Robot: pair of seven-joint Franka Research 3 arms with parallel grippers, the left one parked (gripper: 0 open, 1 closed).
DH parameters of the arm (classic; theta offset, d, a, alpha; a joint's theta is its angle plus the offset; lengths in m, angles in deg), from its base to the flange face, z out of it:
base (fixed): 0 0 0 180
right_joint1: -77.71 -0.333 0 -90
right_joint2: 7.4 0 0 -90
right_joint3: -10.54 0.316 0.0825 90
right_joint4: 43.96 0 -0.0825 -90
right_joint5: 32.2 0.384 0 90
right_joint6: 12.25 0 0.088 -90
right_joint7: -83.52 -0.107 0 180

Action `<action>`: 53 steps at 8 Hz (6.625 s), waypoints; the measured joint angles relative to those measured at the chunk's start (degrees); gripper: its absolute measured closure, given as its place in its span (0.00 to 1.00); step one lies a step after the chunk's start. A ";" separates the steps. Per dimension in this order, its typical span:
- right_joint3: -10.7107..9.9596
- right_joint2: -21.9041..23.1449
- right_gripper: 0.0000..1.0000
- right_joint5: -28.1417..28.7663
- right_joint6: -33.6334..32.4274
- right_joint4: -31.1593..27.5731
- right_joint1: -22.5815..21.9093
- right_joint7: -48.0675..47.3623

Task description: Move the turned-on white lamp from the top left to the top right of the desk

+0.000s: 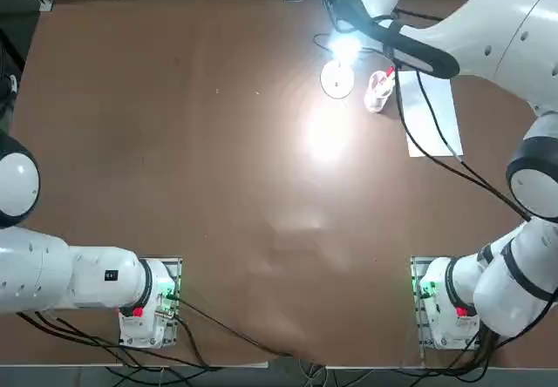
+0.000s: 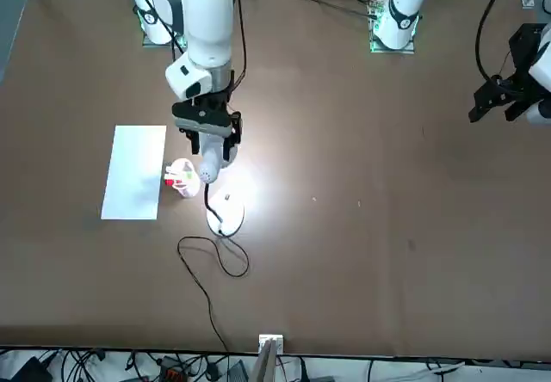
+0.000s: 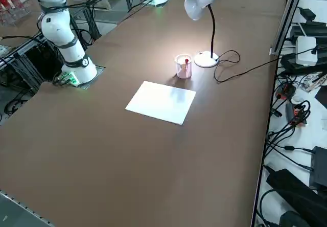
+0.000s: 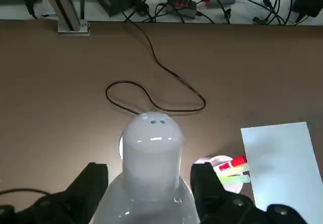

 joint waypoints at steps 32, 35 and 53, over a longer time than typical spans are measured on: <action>-1.04 -5.51 0.27 4.68 -0.45 8.68 47.85 16.10; -0.98 -5.62 0.27 3.83 1.50 7.69 47.89 11.81; -0.12 -6.15 0.00 3.30 2.44 6.14 47.58 6.29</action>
